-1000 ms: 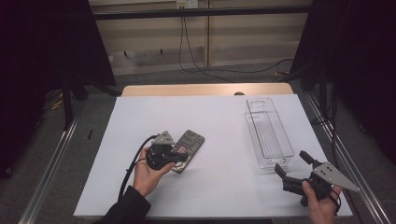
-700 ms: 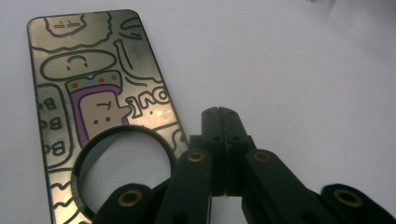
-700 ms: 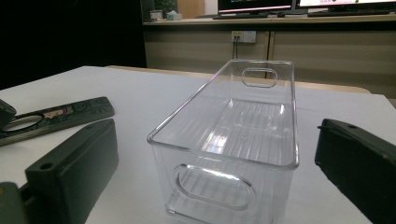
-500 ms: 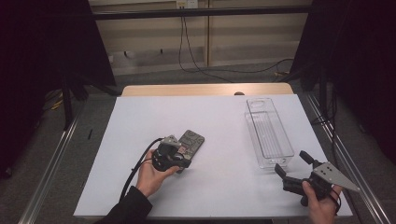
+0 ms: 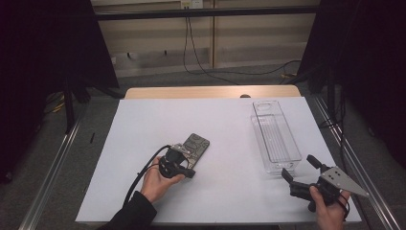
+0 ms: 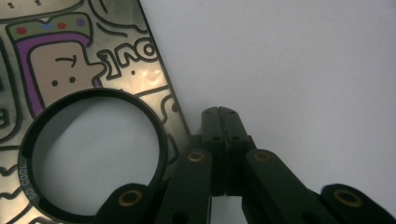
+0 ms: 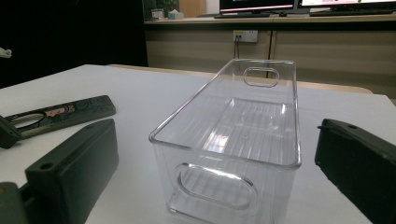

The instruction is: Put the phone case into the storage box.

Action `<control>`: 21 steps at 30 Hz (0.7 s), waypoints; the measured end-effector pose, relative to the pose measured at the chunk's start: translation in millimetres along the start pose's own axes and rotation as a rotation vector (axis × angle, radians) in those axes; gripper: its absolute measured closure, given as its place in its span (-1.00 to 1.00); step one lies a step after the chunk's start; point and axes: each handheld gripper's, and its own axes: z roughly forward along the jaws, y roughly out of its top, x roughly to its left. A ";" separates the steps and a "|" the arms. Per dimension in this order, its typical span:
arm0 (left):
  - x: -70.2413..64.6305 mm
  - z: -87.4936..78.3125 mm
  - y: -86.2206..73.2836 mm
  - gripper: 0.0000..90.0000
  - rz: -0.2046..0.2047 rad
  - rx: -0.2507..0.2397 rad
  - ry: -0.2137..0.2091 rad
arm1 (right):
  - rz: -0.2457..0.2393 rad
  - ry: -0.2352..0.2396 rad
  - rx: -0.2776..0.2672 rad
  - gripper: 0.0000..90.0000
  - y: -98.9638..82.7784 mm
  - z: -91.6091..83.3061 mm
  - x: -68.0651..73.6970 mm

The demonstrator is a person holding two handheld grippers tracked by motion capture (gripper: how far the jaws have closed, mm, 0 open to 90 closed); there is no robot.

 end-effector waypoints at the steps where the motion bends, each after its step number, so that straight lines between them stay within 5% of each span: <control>1: -0.2 -0.2 -0.2 1.00 -0.006 0.001 0.002 | 0.000 0.001 0.001 -1.00 -0.1 0.0 0.0; 21: 12.1 -13.2 -11.3 1.00 -0.015 0.019 0.007 | 0.008 0.000 -0.002 -1.00 -0.2 -0.3 0.3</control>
